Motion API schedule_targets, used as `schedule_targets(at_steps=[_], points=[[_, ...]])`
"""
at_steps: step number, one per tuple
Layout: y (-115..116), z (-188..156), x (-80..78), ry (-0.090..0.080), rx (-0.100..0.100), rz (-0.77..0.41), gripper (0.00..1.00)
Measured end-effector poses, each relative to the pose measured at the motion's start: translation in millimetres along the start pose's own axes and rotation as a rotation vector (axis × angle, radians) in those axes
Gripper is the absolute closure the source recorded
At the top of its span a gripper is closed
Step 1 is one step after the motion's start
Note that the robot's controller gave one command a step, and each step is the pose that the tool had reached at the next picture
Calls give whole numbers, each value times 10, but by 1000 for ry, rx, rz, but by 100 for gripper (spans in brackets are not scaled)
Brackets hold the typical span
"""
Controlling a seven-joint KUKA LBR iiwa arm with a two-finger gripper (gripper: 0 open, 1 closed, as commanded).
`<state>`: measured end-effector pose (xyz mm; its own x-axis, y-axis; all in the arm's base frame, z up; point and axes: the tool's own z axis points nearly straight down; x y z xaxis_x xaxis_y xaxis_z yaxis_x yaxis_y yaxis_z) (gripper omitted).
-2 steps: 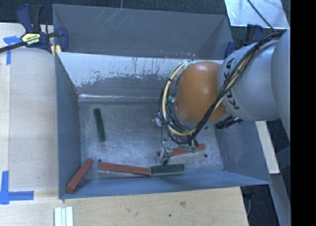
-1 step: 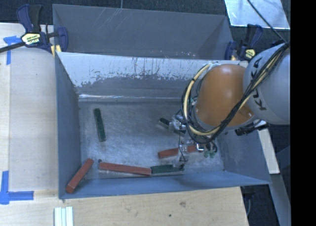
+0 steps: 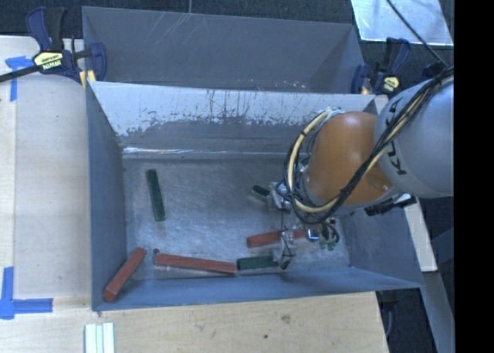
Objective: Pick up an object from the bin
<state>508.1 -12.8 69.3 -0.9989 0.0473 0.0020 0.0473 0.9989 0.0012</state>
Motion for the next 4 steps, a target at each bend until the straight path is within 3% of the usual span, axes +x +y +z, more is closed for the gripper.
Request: schedule_targets(at_steps=[1, 2, 3, 4], points=[[8, -27, -7, -4, 0, 0, 100], [-1, -12, -6, -4, 1, 2, 0], [0, -15, -7, -4, 1, 2, 100], [186, -1595, 163, -11, 1, -37, 100]])
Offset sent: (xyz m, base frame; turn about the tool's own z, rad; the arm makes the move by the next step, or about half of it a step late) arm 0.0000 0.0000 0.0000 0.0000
